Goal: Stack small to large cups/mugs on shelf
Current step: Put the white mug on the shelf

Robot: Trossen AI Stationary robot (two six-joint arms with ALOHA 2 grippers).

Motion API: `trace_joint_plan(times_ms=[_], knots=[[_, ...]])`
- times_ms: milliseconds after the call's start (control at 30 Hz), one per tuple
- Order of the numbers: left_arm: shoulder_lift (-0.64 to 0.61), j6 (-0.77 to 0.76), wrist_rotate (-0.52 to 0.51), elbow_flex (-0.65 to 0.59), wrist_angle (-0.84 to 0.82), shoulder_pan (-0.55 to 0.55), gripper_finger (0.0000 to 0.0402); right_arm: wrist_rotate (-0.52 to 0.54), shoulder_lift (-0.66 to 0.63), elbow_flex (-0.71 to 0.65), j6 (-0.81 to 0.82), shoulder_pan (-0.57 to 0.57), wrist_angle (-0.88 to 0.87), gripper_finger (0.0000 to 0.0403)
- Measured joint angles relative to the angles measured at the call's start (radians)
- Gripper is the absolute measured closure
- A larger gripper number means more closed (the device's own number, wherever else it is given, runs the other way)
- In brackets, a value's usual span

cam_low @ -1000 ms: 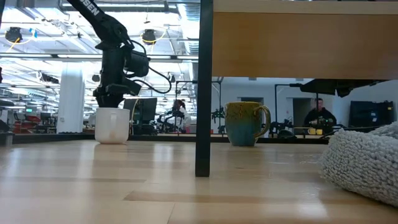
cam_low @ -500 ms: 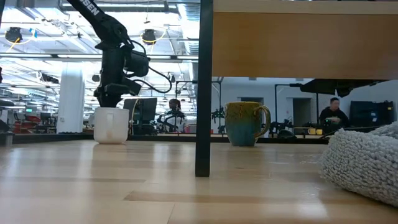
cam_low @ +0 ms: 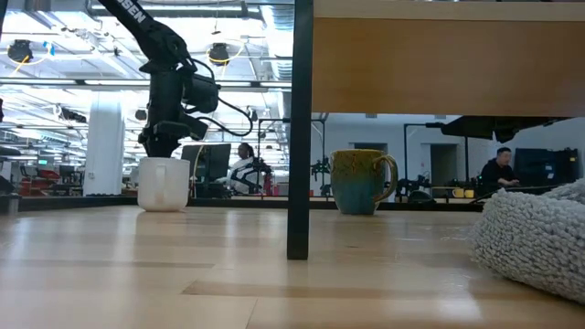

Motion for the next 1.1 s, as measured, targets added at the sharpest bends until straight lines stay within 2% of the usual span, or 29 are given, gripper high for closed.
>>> trace_joint_plan(times_ms=[467, 667, 900, 1100], knots=[[0.0, -0.005, 0.009, 0.0, -0.01, 0.0, 0.0401, 0.0, 0.0, 0.0, 0.0, 0.0, 0.0, 0.0326], [0.001, 0.0, 0.126, 0.014, -0.061, -0.003, 0.0401, 0.0, 0.0, 0.0, 0.0, 0.0, 0.0, 0.0326], [0.001, 0.024, 0.165, 0.106, -0.131, -0.054, 0.0401, 0.0, 0.0, 0.0, 0.0, 0.0, 0.0, 0.0326], [0.001, 0.044, 0.211, 0.252, -0.203, -0.125, 0.0401, 0.0, 0.0, 0.0, -0.001, 0.0, 0.0, 0.0326]])
